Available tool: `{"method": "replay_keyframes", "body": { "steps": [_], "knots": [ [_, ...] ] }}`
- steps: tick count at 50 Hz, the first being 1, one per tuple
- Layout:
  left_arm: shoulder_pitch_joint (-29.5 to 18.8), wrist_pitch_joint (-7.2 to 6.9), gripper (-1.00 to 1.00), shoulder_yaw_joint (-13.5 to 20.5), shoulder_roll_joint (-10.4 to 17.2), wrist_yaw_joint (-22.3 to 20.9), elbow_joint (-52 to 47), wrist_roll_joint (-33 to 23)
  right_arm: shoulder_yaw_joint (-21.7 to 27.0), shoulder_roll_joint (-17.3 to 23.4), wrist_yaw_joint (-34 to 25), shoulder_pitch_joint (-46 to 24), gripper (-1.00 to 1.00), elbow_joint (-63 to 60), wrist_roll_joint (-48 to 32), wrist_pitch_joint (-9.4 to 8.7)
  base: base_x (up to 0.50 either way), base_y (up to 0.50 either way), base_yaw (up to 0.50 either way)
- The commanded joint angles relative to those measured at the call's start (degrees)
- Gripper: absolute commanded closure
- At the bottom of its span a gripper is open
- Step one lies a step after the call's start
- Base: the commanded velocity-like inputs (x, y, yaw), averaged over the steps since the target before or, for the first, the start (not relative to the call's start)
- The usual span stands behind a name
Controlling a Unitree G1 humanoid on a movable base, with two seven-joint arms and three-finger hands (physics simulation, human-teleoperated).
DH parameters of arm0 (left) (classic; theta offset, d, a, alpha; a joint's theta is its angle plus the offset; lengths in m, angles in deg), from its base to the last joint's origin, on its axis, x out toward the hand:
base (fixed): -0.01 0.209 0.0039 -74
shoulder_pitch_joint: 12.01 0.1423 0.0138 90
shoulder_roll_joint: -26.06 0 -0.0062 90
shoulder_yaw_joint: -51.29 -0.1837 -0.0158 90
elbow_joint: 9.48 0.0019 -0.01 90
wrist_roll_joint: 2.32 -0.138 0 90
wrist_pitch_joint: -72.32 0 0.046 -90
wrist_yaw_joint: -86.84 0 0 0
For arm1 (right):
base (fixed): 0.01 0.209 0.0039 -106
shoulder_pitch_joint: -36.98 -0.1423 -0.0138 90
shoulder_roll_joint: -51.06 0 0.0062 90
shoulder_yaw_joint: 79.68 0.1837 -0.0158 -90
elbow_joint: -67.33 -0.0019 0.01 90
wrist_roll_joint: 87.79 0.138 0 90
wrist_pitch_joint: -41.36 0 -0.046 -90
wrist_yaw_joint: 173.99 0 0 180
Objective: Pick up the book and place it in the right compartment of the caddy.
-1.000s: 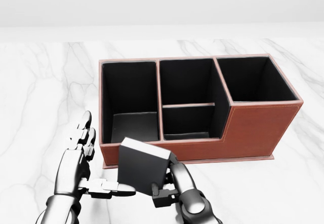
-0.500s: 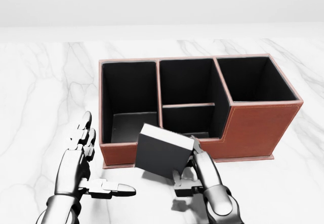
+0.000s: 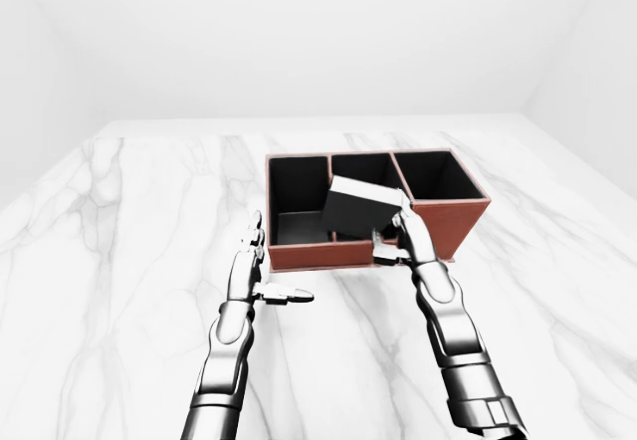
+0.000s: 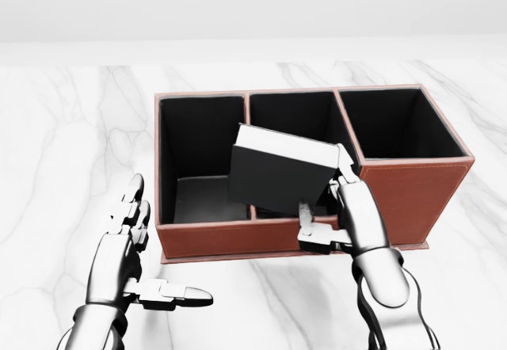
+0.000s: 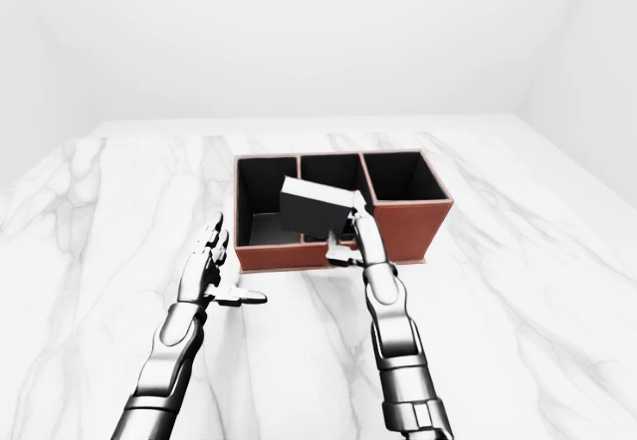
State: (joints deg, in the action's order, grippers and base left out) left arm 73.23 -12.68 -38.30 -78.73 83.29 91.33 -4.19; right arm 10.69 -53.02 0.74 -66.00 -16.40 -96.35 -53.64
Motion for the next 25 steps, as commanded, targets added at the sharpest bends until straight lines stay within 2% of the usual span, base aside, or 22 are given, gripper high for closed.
{"method": "replay_keyframes", "body": {
  "steps": [1, 15, 25],
  "knots": [
    [-0.23, 0.00, -1.00, 0.21, -0.31, 0.02, 1.63, 0.44, 3.11, 2.04, 0.25, -4.88, 1.00, -12.81, 7.42, 0.00, 0.00, 0.00, 0.00],
    [-0.29, 0.00, -1.00, 0.20, -0.33, -0.05, 2.10, 0.48, 6.39, 6.62, 2.07, -15.65, 1.00, -15.65, 10.46, 0.00, 0.00, 0.00, 0.00],
    [-0.70, 0.00, -1.00, 0.39, -0.21, -0.16, 2.95, 0.63, 7.74, 9.76, 3.54, -23.04, 1.00, -8.59, 11.65, 0.00, 0.00, 0.00, 0.00]
  ]
}}
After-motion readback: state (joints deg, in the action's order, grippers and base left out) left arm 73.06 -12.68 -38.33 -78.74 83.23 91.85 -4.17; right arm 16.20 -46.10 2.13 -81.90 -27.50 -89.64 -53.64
